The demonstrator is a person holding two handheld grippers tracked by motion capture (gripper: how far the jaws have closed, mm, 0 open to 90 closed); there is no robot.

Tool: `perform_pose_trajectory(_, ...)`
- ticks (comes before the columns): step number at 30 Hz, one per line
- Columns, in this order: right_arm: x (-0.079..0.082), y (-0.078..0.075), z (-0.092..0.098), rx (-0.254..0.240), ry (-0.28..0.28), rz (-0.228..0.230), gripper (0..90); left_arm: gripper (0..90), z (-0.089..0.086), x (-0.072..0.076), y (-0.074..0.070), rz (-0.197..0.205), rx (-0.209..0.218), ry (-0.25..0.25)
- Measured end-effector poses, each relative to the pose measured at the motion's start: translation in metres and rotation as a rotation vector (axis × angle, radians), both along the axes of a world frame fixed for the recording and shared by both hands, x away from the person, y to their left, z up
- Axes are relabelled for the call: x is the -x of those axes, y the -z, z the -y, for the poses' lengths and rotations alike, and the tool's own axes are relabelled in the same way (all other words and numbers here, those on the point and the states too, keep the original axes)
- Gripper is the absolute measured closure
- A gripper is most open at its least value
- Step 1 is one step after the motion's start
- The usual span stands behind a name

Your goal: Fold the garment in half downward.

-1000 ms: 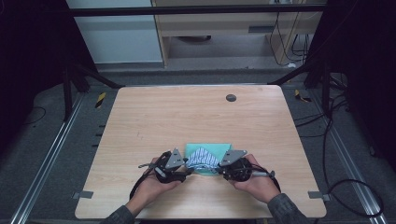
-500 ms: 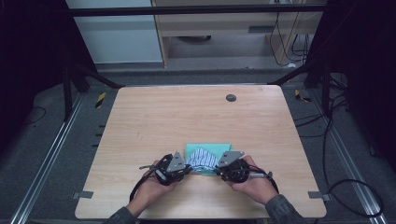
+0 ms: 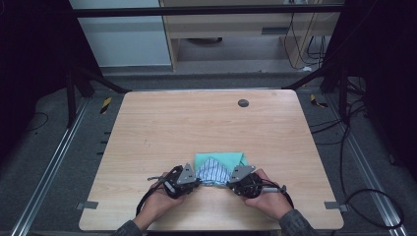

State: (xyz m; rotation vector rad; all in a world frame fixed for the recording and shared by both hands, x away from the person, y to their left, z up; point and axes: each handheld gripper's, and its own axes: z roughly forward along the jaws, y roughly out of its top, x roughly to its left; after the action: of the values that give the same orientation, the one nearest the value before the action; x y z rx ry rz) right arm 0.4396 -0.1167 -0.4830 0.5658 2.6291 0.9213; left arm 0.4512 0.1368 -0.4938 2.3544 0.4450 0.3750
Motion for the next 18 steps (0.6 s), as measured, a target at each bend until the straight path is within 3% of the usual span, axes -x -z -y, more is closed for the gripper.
perform_pose_trajectory(7,0.002,0.001,-0.001,0.039,-0.013,0.025,87.0,86.7,-0.001,0.005,0.000,-0.001,-0.004,0.006)
perform_pose_trajectory(18,0.009,0.001,0.001,0.026,-0.009,0.033,86.5,87.7,-0.005,0.013,0.000,-0.018,0.018,-0.002)
